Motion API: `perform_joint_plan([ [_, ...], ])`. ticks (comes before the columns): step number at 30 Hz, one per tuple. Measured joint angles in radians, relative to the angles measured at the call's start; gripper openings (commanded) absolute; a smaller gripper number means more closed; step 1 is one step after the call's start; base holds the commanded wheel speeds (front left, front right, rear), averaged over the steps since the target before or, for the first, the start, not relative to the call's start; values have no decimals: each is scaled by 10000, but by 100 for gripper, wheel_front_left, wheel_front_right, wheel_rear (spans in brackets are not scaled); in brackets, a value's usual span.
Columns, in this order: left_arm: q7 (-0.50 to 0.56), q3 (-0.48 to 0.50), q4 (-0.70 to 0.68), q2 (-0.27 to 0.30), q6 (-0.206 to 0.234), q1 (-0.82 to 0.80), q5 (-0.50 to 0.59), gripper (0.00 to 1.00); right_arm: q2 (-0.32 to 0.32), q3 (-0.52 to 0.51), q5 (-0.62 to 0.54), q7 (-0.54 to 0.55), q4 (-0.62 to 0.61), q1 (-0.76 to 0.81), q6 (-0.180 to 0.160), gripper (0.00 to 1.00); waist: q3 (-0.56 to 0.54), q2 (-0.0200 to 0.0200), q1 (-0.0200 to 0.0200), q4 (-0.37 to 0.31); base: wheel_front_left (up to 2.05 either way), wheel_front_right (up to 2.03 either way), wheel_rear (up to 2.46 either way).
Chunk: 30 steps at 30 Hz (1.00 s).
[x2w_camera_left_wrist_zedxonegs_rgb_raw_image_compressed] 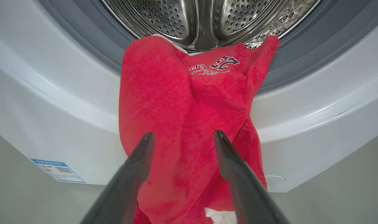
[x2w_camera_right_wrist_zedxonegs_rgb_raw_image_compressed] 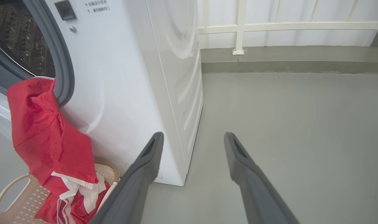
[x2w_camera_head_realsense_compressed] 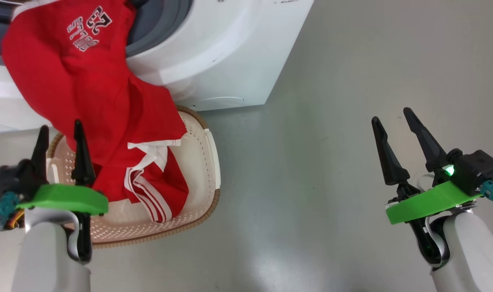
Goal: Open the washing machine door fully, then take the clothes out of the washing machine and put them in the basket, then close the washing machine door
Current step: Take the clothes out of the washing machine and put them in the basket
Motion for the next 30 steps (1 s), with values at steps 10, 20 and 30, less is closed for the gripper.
perform_joint_plan([
  [10, -8, 23, -2470, -119, 2, 1662, 25, 100, -46, -73, 0, 0, 15, 321, 0, 100, -280, 0, 0, 197, 0, 0, 0],
  [20, -8, -654, -4293, -113, 652, 3268, -508, 100, -113, -71, 0, 0, 35, 362, 0, 100, -445, 0, 0, 242, 0, 0, 0],
  [30, -8, -897, -4414, -107, 830, 3348, -639, 100, -119, -56, 0, 0, 31, 362, 0, 100, -384, -1, 0, 178, 0, 0, 0],
])
